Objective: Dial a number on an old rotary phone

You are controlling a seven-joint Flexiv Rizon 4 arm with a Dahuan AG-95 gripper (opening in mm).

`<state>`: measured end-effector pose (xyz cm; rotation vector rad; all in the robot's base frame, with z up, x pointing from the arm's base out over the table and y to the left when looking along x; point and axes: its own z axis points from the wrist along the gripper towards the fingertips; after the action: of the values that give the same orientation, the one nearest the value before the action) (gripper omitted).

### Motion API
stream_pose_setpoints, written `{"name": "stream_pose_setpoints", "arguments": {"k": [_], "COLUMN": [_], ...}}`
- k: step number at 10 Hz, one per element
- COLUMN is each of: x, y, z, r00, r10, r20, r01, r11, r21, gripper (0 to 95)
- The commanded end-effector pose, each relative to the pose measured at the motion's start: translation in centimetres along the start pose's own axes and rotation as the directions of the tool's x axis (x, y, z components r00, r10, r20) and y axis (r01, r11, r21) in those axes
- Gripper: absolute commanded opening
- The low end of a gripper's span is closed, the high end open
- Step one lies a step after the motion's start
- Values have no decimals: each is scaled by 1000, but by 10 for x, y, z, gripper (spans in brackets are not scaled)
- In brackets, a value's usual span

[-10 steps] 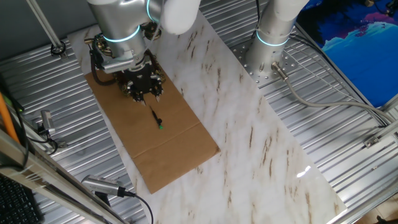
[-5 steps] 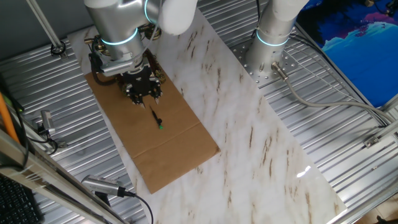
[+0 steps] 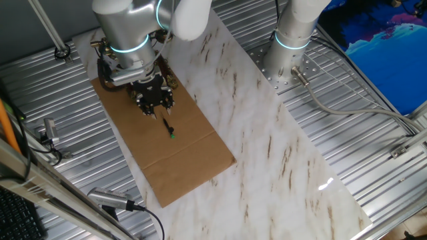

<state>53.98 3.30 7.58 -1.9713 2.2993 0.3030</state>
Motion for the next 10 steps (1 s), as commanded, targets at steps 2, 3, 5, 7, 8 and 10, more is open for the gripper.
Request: {"name": "stream_pose_setpoints", "arguments": {"k": [2, 3, 5, 7, 8, 10], "x": [-1, -1, -1, -3, -3, -3], "y": [-2, -2, -3, -4, -4, -3], "z": [2, 2, 3, 6, 8, 18], "r00": [1000, 1000, 1000, 1000, 1000, 1000], "r10": [6, 6, 6, 3, 2, 5], "r20": [-21, -21, -13, -25, -28, -30], "r01": [-6, -6, -6, -3, -2, -5], "r11": [1000, 1000, 1000, 1000, 1000, 1000], "r21": [0, -1, -1, 0, 1, 2], "gripper": [380, 380, 380, 380, 380, 380]}}
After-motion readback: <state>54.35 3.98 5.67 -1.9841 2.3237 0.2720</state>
